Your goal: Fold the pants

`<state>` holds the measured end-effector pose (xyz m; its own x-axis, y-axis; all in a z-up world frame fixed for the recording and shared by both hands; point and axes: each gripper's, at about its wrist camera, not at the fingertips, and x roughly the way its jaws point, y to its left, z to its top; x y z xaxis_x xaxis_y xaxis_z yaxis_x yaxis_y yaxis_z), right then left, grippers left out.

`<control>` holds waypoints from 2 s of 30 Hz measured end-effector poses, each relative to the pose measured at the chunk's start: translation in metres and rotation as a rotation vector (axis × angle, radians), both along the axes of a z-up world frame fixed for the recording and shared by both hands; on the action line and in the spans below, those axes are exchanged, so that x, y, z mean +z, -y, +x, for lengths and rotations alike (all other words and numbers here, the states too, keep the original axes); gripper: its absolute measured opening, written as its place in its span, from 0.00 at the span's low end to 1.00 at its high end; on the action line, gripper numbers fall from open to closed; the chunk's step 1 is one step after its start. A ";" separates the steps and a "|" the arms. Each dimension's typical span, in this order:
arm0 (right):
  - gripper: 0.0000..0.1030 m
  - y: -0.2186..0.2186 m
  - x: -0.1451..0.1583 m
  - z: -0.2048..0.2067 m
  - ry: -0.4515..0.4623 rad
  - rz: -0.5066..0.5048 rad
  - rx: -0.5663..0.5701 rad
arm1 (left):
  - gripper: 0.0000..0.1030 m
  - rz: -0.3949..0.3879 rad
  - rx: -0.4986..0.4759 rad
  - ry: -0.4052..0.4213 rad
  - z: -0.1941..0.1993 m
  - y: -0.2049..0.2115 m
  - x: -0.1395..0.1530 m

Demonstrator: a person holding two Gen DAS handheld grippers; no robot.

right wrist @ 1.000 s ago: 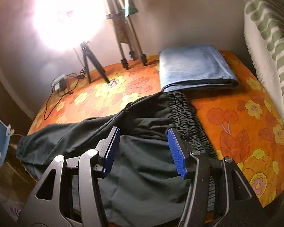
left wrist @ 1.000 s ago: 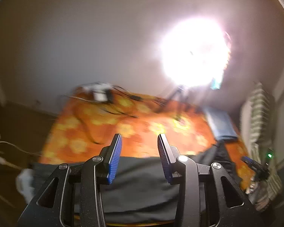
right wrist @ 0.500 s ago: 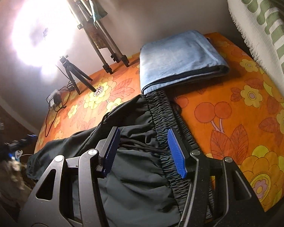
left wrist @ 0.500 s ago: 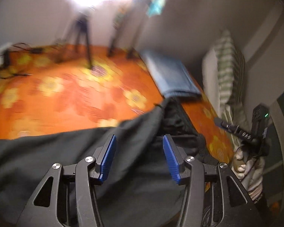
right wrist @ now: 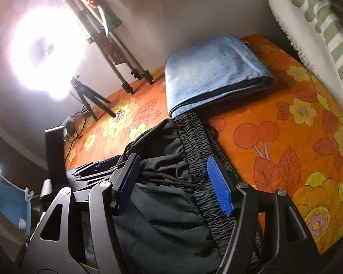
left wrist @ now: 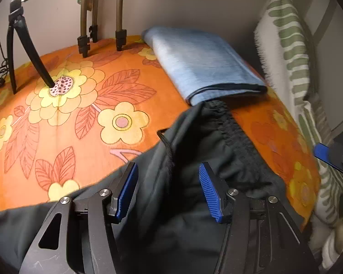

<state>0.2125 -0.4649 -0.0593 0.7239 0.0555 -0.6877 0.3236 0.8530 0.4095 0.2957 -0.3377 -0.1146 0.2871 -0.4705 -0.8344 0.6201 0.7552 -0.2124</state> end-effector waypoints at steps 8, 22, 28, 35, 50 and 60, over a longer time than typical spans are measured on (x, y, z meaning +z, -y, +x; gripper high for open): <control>0.62 0.015 -0.003 0.004 -0.005 0.079 -0.042 | 0.05 -0.029 -0.013 0.061 -0.004 0.001 -0.003; 0.63 0.007 -0.039 0.035 -0.093 0.275 0.001 | 0.05 -0.048 -0.305 0.241 -0.125 -0.008 0.021; 0.63 -0.002 -0.059 0.039 -0.146 0.298 0.017 | 0.05 0.004 -0.382 0.278 -0.156 -0.006 0.005; 0.15 0.008 -0.079 0.019 -0.186 0.245 -0.066 | 0.15 -0.006 -0.362 0.241 -0.165 -0.020 0.005; 0.12 0.014 -0.037 -0.038 -0.027 0.251 -0.064 | 0.32 0.294 -0.187 0.324 -0.165 -0.196 -0.008; 0.12 0.005 -0.003 -0.040 0.045 0.230 -0.038 | 0.32 0.346 -0.115 0.398 -0.142 -0.185 -0.023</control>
<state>0.1722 -0.4700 -0.0624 0.7580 0.1792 -0.6272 0.3304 0.7235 0.6061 0.1541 -0.1522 -0.1379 0.5759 -0.2345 -0.7831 0.6844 0.6622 0.3050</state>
